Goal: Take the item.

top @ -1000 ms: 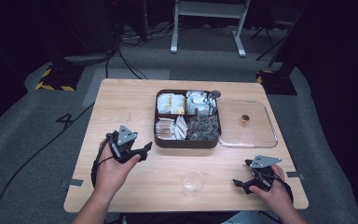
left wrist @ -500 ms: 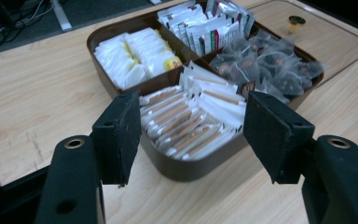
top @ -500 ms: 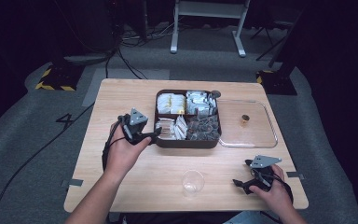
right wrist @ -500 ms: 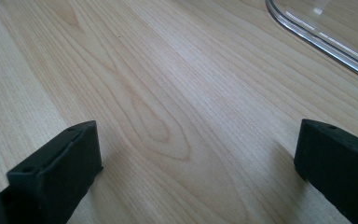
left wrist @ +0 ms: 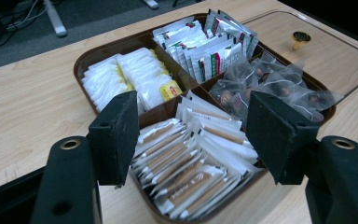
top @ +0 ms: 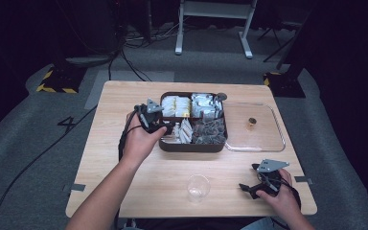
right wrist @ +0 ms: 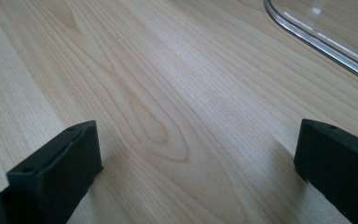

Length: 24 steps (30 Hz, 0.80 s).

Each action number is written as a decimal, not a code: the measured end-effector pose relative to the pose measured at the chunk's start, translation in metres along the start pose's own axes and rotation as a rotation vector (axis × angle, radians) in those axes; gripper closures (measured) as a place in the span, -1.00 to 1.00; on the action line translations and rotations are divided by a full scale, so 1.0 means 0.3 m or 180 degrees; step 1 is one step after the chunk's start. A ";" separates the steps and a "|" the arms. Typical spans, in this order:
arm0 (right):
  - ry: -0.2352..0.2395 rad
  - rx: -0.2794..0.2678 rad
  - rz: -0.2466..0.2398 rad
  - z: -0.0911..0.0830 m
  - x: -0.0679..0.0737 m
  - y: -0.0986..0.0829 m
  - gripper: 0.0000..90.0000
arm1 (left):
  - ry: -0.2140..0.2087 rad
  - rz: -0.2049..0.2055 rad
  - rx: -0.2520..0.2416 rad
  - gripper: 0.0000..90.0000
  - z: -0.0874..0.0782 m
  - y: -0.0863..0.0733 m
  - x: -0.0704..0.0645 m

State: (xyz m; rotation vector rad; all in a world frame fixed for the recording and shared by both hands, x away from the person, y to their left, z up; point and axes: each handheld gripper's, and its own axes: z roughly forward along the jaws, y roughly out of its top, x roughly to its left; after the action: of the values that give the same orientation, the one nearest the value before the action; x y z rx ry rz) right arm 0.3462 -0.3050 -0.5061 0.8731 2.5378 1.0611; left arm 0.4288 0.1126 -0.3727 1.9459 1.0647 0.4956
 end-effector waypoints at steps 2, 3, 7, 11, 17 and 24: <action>0.0000 -0.0001 0.0000 0.000 0.000 0.000 -0.99 | -0.0030 0.0017 0.0006 -0.22 0.024 0.010 0.006; 0.0000 0.0000 0.0000 0.000 0.000 0.000 -0.99 | -0.0042 0.0012 0.0000 -0.23 0.037 0.015 0.009; 0.0000 -0.0001 -0.0001 0.000 0.000 0.000 -0.99 | -0.0081 -0.0052 0.0008 -0.22 0.088 0.030 0.029; -0.0001 -0.0001 -0.0002 0.000 0.000 0.000 -0.99 | -0.0056 -0.0098 0.0011 -0.21 0.138 0.044 0.051; 0.0001 -0.0001 0.0001 0.000 0.000 0.000 -0.99 | -0.0036 -0.0134 0.0056 -0.20 0.221 0.058 0.076; 0.0000 0.0001 -0.0005 0.000 0.000 0.000 -0.99 | 0.0003 -0.0086 0.0197 -0.20 0.303 0.075 0.089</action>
State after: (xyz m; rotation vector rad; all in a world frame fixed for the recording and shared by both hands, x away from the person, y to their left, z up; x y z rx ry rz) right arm 0.3463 -0.3050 -0.5061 0.8709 2.5382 1.0604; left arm 0.5154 0.0841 -0.4072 1.9824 1.1175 0.4537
